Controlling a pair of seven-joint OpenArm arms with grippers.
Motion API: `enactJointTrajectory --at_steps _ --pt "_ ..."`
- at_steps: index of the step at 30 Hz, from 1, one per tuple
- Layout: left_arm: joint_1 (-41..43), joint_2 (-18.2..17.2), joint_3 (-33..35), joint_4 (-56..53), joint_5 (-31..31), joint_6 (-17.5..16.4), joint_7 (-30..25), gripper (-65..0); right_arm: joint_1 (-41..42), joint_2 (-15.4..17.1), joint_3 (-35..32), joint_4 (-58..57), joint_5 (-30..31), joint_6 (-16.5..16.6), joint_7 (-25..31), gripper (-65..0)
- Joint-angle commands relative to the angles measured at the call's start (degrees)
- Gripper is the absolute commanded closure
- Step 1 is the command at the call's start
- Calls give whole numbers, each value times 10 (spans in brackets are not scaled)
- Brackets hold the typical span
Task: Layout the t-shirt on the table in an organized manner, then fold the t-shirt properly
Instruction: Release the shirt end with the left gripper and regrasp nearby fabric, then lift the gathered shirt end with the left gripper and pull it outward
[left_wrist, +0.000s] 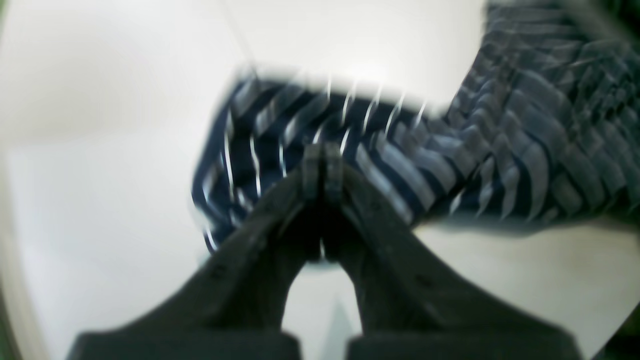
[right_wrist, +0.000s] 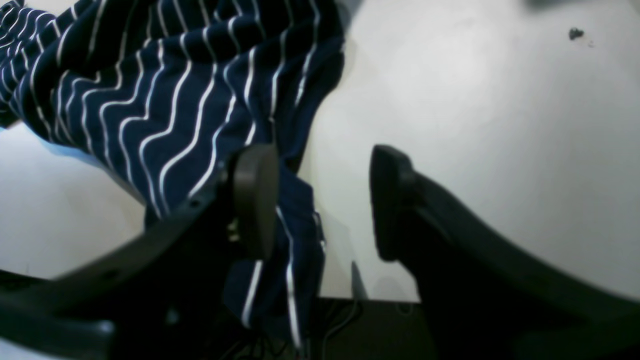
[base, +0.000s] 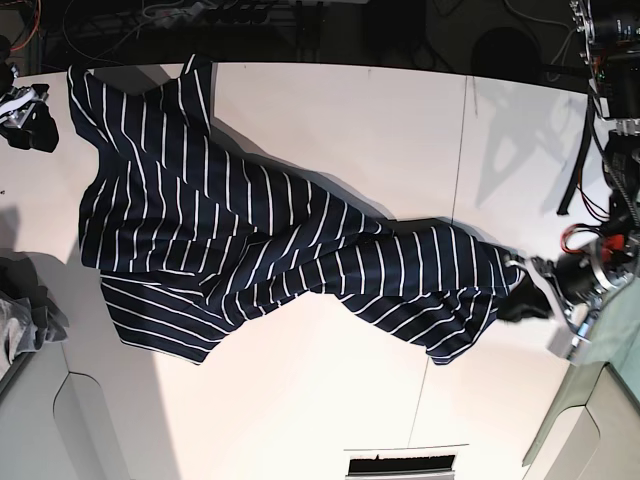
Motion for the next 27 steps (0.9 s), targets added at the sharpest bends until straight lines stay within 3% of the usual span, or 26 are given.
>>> enactJointTrajectory --at_steps 1,5,7,14,22,24,27 --pt "-11 -4 -1 -10 8 9 -25 0 0 10 4 7 9 2 15 -299" --pt "-11 7 0 -100 61 62 -106 -310 0 10 4 7 11 2 19 -299" --pt "-11 7 0 -145 62 68 -130 -376 0 10 4 7 11 2 19 -299" --pt "-23 27 0 -260 111 67 -207 -376 0 10 4 7 10 2 19 -299" --pt "-49 82 0 -278 156 68 -218 -373 0 10 4 7 11 2 18 -299" --pt "-49 85 0 -278 156 68 -220 -295 0 10 4 7 11 2 18 -299" --pt "-49 88 0 -277 156 68 -220 -16 0 10 4 7 11 1 18 -299"
